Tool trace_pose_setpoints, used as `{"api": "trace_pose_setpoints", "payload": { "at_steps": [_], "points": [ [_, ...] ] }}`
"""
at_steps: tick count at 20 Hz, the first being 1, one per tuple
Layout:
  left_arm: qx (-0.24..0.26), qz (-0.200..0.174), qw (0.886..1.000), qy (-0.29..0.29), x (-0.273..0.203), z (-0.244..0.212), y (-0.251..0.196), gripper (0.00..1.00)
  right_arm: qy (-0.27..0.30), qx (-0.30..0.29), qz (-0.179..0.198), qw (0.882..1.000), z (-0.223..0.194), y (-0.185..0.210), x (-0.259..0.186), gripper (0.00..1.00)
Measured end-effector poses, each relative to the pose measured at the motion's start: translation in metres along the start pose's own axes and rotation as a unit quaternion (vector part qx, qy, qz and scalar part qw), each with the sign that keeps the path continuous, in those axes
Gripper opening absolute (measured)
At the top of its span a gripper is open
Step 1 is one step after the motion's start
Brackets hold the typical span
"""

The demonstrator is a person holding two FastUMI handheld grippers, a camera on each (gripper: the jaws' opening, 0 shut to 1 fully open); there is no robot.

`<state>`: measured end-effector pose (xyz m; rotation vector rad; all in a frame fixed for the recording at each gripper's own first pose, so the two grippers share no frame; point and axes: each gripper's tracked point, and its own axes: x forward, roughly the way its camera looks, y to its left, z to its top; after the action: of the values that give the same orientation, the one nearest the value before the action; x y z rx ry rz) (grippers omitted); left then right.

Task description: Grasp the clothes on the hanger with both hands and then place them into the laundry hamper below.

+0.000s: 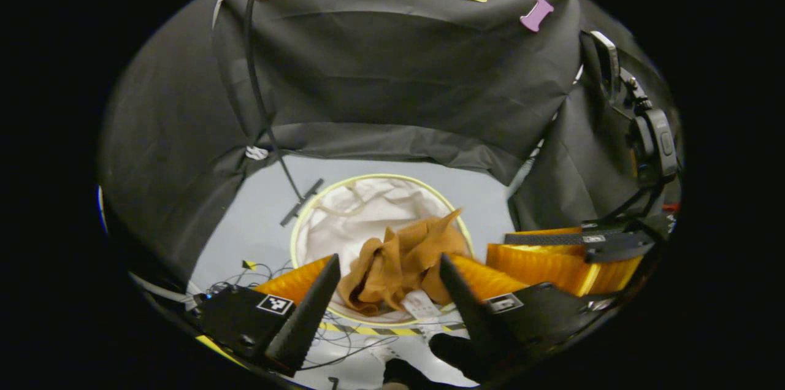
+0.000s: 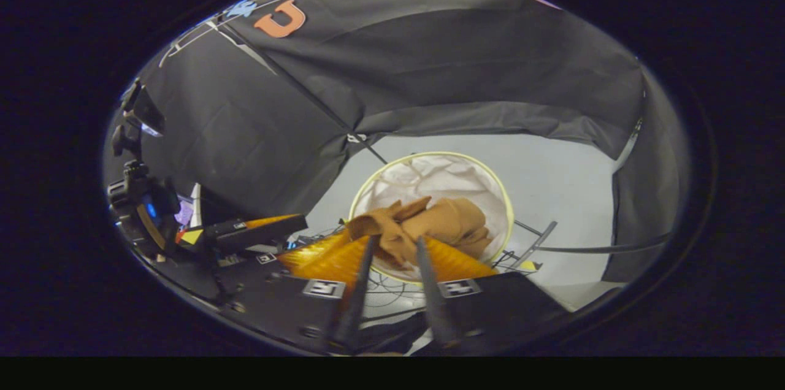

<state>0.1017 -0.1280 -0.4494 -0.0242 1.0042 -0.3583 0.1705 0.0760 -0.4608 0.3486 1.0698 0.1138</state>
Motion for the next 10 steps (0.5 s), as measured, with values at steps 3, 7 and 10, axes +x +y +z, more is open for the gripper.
{"api": "trace_pose_setpoints", "payload": {
  "at_steps": [3, 7, 10],
  "points": [
    [-0.01, 0.01, 1.0, 0.006, -0.001, -0.012, 0.011, 0.97, -0.009, -0.005, -0.03, 0.999, -0.004, -0.017, 0.004, 0.88],
    [-0.021, 0.019, 1.0, 0.008, -0.012, -0.02, 0.024, 0.97, -0.011, 0.004, -0.048, 0.999, -0.01, -0.019, 0.0, 0.88],
    [-0.022, 0.019, 1.0, 0.006, -0.018, -0.022, 0.031, 0.97, -0.01, 0.005, -0.058, 0.998, -0.015, -0.023, 0.001, 0.88]
  ]
}}
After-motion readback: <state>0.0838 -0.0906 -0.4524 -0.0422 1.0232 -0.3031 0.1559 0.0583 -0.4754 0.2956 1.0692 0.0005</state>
